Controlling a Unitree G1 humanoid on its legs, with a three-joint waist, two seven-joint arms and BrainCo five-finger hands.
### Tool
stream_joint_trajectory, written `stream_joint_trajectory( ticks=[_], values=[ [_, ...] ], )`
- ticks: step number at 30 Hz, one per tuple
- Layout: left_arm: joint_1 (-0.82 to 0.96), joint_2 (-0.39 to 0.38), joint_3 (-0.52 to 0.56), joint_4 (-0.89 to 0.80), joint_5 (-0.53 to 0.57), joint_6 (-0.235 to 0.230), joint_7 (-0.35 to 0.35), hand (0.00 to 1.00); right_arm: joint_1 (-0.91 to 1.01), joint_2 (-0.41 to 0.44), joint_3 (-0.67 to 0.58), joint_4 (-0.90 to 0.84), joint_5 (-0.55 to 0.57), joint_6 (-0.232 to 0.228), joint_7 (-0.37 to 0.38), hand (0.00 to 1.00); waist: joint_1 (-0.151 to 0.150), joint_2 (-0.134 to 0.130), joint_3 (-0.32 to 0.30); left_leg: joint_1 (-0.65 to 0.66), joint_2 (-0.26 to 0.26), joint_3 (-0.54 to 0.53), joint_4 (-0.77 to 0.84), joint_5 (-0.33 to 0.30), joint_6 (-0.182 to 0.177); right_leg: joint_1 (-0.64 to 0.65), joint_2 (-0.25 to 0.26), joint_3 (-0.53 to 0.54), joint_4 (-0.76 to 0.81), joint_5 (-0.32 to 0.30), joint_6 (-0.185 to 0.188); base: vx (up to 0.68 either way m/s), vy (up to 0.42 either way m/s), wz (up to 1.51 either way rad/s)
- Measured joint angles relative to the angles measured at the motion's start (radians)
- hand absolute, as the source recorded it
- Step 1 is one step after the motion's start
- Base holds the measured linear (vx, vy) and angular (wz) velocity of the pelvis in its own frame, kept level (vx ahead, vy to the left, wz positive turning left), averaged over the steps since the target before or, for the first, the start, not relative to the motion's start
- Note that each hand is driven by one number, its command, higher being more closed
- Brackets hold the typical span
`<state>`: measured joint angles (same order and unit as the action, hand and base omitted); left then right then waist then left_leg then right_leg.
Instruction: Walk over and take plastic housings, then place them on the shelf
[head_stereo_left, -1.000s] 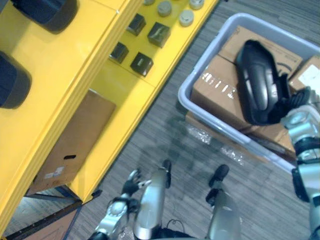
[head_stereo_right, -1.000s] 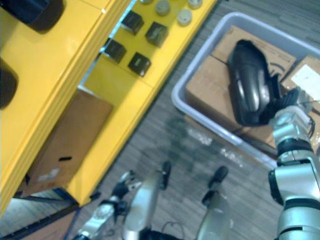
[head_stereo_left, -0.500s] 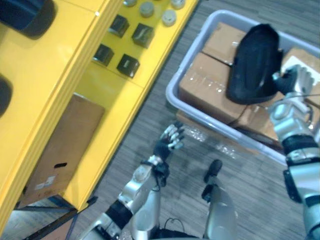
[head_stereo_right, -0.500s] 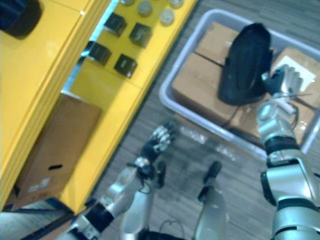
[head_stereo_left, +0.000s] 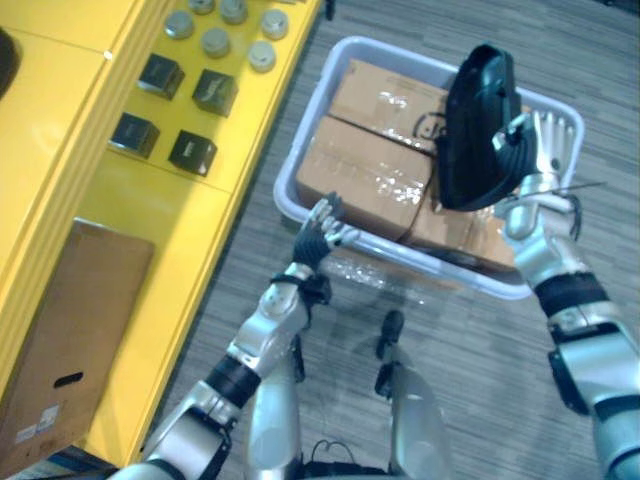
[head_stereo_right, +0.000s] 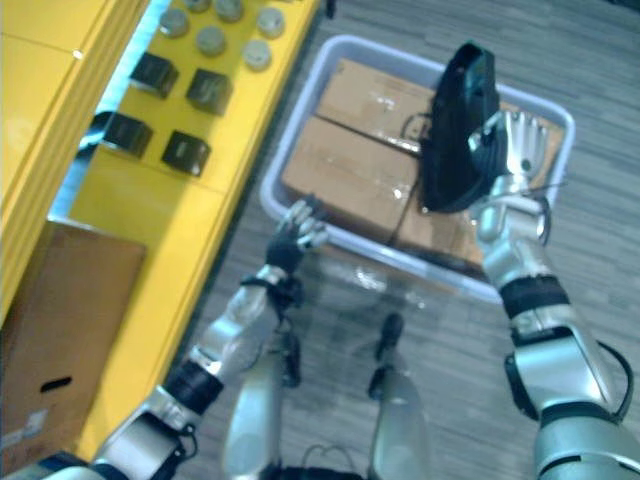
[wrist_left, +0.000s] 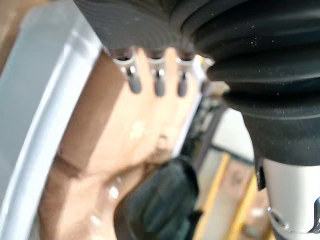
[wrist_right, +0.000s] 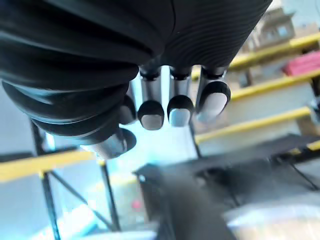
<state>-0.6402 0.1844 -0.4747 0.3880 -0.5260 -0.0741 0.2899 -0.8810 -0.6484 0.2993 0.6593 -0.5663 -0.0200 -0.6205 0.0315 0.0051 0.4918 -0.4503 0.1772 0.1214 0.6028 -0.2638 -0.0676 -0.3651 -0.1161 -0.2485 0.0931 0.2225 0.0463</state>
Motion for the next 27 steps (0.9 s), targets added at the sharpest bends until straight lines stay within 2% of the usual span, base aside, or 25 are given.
stream_joint_trajectory(
  ticks=[3, 5, 9, 13, 14, 18, 19, 22, 23, 24, 27],
  values=[
    [-0.069, -0.001, 0.022, 0.102, 0.038, 0.015, 0.040, 0.00, -0.009, 0.015, 0.030, -0.022, -0.007, -0.024, -0.023, 1.00, -0.024, -0.023, -0.008, 0.002, 0.006, 0.007, 0.000, -0.003, -0.005, -0.005, 0.008, 0.007, -0.001, 0.003, -0.002, -0.03, -0.009, -0.10],
    [-0.104, -0.001, 0.026, 0.146, 0.064, 0.020, 0.053, 0.00, -0.013, 0.032, 0.037, -0.024, -0.017, -0.034, -0.030, 1.00, -0.024, -0.037, -0.015, 0.003, 0.009, 0.023, -0.004, -0.003, -0.006, -0.017, 0.012, 0.022, -0.001, 0.005, -0.003, -0.02, -0.009, -0.21],
    [-0.164, -0.011, 0.031, 0.227, 0.071, 0.024, 0.085, 0.00, -0.042, 0.053, 0.059, -0.024, -0.038, -0.049, -0.039, 1.00, -0.045, -0.039, -0.015, 0.003, 0.012, 0.031, -0.004, -0.005, -0.008, -0.022, 0.015, 0.030, -0.002, 0.007, -0.003, -0.01, -0.002, -0.07],
    [-0.190, -0.029, 0.039, 0.266, 0.070, 0.024, 0.101, 0.00, -0.049, 0.072, 0.077, -0.024, -0.036, -0.043, -0.031, 1.00, -0.046, -0.039, -0.015, 0.009, 0.016, 0.037, -0.005, -0.006, -0.010, -0.022, 0.020, 0.037, -0.002, 0.007, -0.003, -0.02, 0.002, -0.05],
    [-0.193, -0.034, 0.042, 0.270, 0.070, 0.024, 0.101, 0.00, -0.049, 0.082, 0.077, -0.023, -0.025, -0.041, -0.026, 0.00, -0.046, -0.039, -0.015, 0.010, 0.017, 0.039, -0.005, -0.007, -0.011, -0.022, 0.021, 0.039, -0.002, 0.007, -0.004, -0.02, -0.002, -0.03],
    [-0.193, -0.041, 0.042, 0.273, 0.072, 0.022, 0.104, 0.00, -0.061, 0.114, 0.077, -0.006, 0.107, -0.015, -0.011, 0.00, -0.046, -0.040, -0.014, 0.010, 0.018, 0.045, -0.005, -0.007, -0.011, -0.027, 0.022, 0.049, -0.002, 0.007, -0.004, -0.04, -0.001, -0.06],
    [-0.193, -0.044, 0.042, 0.275, 0.073, 0.018, 0.116, 0.00, -0.071, 0.127, 0.073, 0.014, 0.200, -0.001, -0.012, 0.00, -0.045, -0.040, -0.014, 0.008, 0.018, 0.050, -0.004, -0.007, -0.011, -0.033, 0.022, 0.055, -0.002, 0.007, -0.004, -0.04, -0.001, -0.09],
    [-0.194, -0.050, 0.044, 0.280, 0.077, 0.009, 0.125, 0.00, -0.074, 0.154, 0.028, 0.054, 0.353, 0.023, -0.010, 0.00, -0.047, -0.040, -0.014, 0.001, 0.018, 0.049, -0.002, -0.007, -0.011, -0.037, 0.022, 0.055, -0.002, 0.007, -0.004, -0.01, -0.001, -0.02],
    [-0.194, -0.059, 0.046, 0.282, 0.105, 0.005, 0.131, 0.00, -0.074, 0.173, -0.021, 0.089, 0.451, 0.033, -0.009, 0.00, -0.047, -0.040, -0.014, -0.001, 0.017, 0.047, -0.002, -0.007, -0.011, -0.038, 0.022, 0.054, -0.002, 0.007, -0.004, -0.02, 0.002, 0.04],
    [-0.194, -0.073, 0.061, 0.282, 0.126, -0.015, 0.131, 0.00, -0.074, 0.188, -0.075, 0.129, 0.539, 0.042, -0.008, 0.00, -0.046, -0.040, -0.014, -0.002, 0.016, 0.046, -0.001, -0.007, -0.011, -0.038, 0.021, 0.053, -0.002, 0.007, -0.003, -0.02, 0.005, 0.04],
    [-0.196, -0.090, 0.072, 0.278, 0.185, -0.061, 0.144, 0.00, -0.074, 0.198, -0.156, 0.215, 0.636, 0.055, -0.004, 0.00, -0.047, -0.040, -0.014, -0.002, 0.011, 0.047, 0.000, -0.009, -0.008, -0.039, 0.016, 0.054, -0.001, 0.009, 0.000, 0.00, 0.000, 0.00]
  ],
)
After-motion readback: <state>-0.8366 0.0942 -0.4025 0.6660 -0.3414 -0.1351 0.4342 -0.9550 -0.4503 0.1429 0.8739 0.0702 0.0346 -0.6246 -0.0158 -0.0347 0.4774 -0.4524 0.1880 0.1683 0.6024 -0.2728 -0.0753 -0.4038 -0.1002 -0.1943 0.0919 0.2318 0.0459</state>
